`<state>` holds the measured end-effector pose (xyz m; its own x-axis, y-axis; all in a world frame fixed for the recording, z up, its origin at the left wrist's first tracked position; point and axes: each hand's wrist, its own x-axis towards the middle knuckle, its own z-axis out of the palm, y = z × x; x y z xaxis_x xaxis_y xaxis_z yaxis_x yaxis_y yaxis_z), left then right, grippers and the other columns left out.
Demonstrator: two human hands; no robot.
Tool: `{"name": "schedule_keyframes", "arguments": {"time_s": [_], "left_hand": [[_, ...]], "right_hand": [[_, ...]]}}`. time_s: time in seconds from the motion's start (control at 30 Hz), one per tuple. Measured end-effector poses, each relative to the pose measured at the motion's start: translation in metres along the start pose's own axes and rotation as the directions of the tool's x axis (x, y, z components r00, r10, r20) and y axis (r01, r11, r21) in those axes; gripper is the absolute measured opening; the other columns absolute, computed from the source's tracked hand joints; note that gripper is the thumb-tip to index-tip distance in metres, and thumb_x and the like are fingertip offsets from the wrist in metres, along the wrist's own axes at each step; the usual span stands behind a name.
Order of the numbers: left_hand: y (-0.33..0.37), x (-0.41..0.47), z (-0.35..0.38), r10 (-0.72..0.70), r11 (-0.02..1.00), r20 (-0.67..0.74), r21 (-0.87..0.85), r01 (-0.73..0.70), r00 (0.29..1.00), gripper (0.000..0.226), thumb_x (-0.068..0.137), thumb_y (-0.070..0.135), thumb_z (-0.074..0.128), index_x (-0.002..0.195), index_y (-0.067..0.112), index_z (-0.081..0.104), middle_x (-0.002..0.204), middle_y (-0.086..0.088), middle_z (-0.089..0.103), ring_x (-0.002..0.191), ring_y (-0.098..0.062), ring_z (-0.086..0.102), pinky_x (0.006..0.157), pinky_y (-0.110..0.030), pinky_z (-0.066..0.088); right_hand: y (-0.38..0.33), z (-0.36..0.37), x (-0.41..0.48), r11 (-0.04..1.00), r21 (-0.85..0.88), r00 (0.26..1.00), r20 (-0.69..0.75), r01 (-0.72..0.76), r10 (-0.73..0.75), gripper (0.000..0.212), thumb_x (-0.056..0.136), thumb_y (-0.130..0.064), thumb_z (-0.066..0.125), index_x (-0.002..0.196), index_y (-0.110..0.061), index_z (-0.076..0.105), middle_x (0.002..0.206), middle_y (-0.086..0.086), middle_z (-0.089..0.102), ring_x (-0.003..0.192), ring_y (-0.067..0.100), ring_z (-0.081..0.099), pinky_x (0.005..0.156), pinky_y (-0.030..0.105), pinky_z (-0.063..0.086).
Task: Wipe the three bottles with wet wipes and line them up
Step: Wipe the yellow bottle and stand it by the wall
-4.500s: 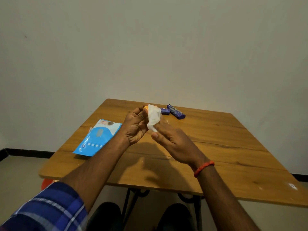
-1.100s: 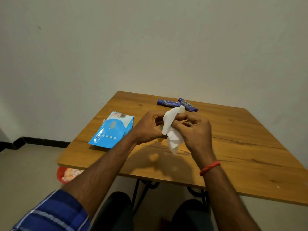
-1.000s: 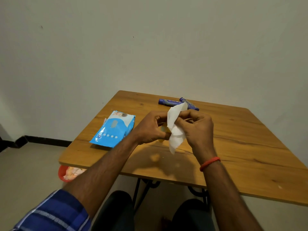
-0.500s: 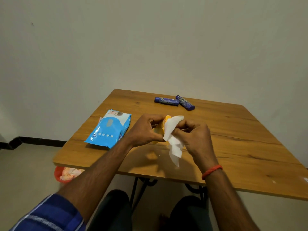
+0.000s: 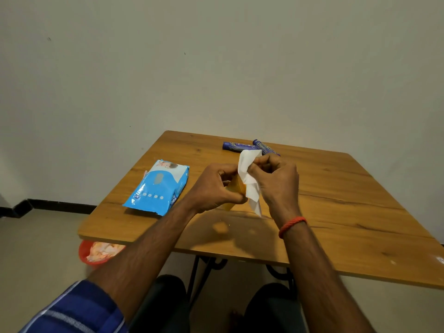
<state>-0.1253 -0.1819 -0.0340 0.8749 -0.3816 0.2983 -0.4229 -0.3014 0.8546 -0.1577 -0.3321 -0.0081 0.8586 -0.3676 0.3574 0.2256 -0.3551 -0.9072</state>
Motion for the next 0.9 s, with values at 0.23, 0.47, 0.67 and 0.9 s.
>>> {"name": "schedule_keyframes", "arguments": {"time_s": [0.23,0.47,0.67,0.9], "left_hand": [[-0.008,0.000,0.001,-0.087,0.992,-0.123,-0.104,0.074,0.989,0.051,0.072,0.012,0.088,0.118,0.017,0.069,0.111,0.007,0.072,0.106,-0.011,0.067,0.092,-0.029,0.055],[0.001,0.001,0.014,-0.152,0.985,-0.163,-0.104,0.137,0.975,0.052,0.074,0.012,0.086,0.121,0.015,0.064,0.116,-0.001,0.070,0.109,-0.018,0.066,0.092,-0.048,0.058],[0.012,0.003,0.020,-0.013,0.994,-0.142,0.108,0.028,0.990,0.064,0.071,0.022,0.089,0.128,0.016,0.060,0.122,-0.001,0.067,0.111,-0.017,0.062,0.090,-0.040,0.058],[0.021,-0.003,0.027,0.075,0.983,-0.091,0.172,-0.059,0.993,0.074,0.076,0.016,0.085,0.141,0.012,0.049,0.138,-0.006,0.058,0.121,-0.016,0.056,0.089,-0.022,0.051]], "right_hand": [[0.017,-0.007,-0.021,0.950,0.240,0.971,0.180,-0.197,0.156,0.013,0.087,-0.007,0.070,0.087,-0.021,0.068,0.094,-0.007,0.070,0.088,0.009,0.069,0.066,0.026,0.059],[0.025,0.001,-0.022,0.998,0.053,1.000,0.008,0.017,-0.017,0.022,0.087,-0.015,0.073,0.104,-0.027,0.066,0.099,-0.006,0.070,0.086,0.007,0.068,0.066,0.026,0.061],[0.029,0.001,-0.013,0.981,-0.164,0.981,-0.148,0.099,-0.124,0.025,0.086,-0.021,0.075,0.110,-0.014,0.072,0.102,-0.001,0.072,0.082,0.006,0.066,0.063,0.020,0.055],[0.017,-0.001,-0.004,0.973,-0.224,0.983,-0.158,0.059,-0.096,0.059,0.071,-0.066,0.072,0.103,-0.017,0.068,0.100,-0.002,0.071,0.085,0.012,0.069,0.065,0.027,0.060]]}}
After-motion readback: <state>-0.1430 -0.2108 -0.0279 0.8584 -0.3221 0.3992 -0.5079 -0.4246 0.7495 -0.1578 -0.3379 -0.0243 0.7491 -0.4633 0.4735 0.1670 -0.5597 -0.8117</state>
